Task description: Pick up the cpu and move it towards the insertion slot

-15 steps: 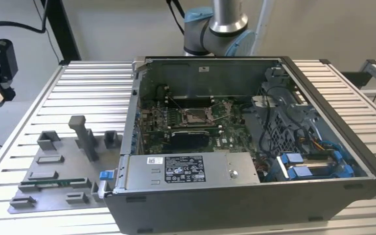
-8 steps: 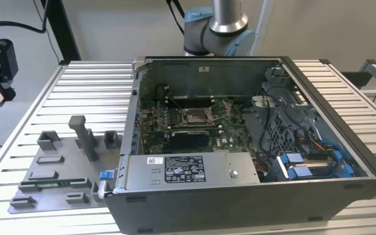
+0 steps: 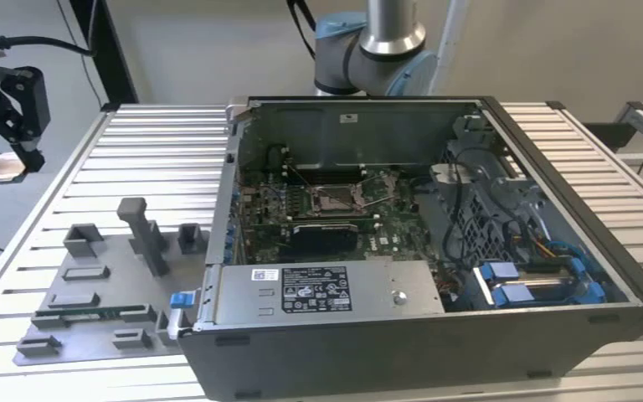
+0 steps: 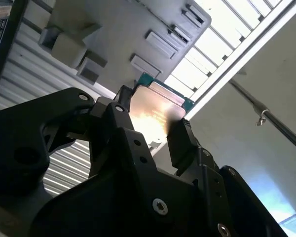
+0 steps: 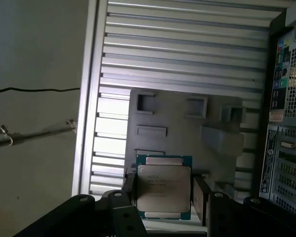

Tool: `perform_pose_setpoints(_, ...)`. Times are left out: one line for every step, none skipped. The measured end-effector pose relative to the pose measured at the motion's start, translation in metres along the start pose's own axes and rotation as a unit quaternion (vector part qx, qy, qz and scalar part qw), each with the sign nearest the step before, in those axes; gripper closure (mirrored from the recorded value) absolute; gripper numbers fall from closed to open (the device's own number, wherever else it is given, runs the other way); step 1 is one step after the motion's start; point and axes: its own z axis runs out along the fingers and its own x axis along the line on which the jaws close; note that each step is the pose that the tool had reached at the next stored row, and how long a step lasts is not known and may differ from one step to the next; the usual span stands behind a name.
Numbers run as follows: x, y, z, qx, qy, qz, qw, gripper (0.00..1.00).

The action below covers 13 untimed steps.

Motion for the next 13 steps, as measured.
perform_pose_setpoints(-0.0002, 0.0, 0.0, 0.0, 0.0, 0.0, 1.0, 1.0)
perform_pose_setpoints(-0.0003, 0.0, 0.0001, 0.0, 0.0, 0.0, 1.0, 1.0)
perform_pose_setpoints(-0.0003, 0.0, 0.0, 0.0, 0.0, 0.0, 1.0, 1.0)
perform_pose_setpoints(-0.0005, 0.0, 0.0001, 0.0, 0.0, 0.0, 1.0, 1.0)
perform_pose_setpoints(-0.001, -0.0001, 0.0, 0.0, 0.0, 0.0, 1.0, 1.0)
perform_pose_setpoints(-0.0021, -0.0002, -0.0001, 0.0001, 0.0001, 0.0, 1.0, 1.0)
perform_pose_setpoints(-0.0035, -0.0003, -0.0001, 0.0, 0.0, 0.0, 1.0, 1.0)
perform_pose_setpoints(-0.0051, -0.0004, -0.0001, 0.0, 0.0, 0.0, 1.0, 1.0)
perform_pose_setpoints(-0.0068, -0.0006, -0.0001, 0.0, 0.0, 0.0, 1.0, 1.0)
perform_pose_setpoints(-0.0087, -0.0007, -0.0002, 0.0, 0.0, 0.0, 1.0, 1.0)
perform_pose_setpoints(-0.0104, -0.0009, -0.0001, 0.0, -0.0001, 0.0, 1.0, 1.0)
perform_pose_setpoints(-0.0124, -0.001, -0.0002, 0.0, 0.0, 0.0, 1.0, 1.0)
perform_pose_setpoints(-0.0145, -0.0012, -0.0002, 0.0, 0.0, 0.0, 1.0, 1.0)
